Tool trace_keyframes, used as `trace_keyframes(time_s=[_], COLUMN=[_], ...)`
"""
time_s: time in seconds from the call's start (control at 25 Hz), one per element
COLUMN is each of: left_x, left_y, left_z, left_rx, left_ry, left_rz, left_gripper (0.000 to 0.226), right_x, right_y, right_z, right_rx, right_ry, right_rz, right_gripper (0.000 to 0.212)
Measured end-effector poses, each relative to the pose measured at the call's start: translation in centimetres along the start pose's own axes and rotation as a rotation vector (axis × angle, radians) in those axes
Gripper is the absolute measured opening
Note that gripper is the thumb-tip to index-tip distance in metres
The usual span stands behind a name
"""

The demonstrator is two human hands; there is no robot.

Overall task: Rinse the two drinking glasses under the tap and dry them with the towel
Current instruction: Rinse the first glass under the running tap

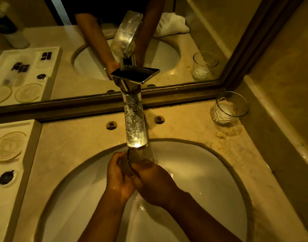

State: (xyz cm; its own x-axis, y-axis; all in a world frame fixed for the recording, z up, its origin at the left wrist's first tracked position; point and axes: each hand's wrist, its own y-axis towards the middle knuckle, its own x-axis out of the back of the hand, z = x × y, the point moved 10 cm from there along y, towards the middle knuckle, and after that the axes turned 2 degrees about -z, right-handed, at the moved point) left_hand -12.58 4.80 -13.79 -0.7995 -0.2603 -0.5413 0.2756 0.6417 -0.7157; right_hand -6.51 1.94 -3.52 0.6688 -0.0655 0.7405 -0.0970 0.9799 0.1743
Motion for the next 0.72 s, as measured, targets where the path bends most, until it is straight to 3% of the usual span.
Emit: trace_keyframes(time_s=[0.12, 0.28, 0.48, 0.6, 0.72], left_x=[-0.6, -1.9, -2.1, -3.6, -4.3], left_y=[-0.2, -1.2, -2.4, -4.1, -5.1], left_z=[0.8, 1.4, -3.1, -3.9, -4.4], left_rx=[-0.021, -0.118, -0.613, -0.774, -0.906], left_ry=[-0.111, -0.068, 0.636, 0.889, 1.061], left_rz=[0.049, 0.126, -0.027, 0.013, -0.145], left_gripper=[0.034, 0.03, 0.011, 0.024, 0.017], right_x=[-0.1, 2.1, -0.4, -2.6, -5.5], right_y=[1.1, 0.2, -2.9, -4.8, -5.0], right_z=[-0.4, -2.8, -8.0, -7.9, -5.9], right_rx=[-0.054, -0.375, -0.908, -1.188, -1.339], right_ry=[0.021, 0.076, 0.648, 1.069, 1.549], right_rz=[-0.098, -0.36, -0.398, -0.488, -0.455], right_gripper=[0.035, 0.046, 0.042, 0.048, 0.045])
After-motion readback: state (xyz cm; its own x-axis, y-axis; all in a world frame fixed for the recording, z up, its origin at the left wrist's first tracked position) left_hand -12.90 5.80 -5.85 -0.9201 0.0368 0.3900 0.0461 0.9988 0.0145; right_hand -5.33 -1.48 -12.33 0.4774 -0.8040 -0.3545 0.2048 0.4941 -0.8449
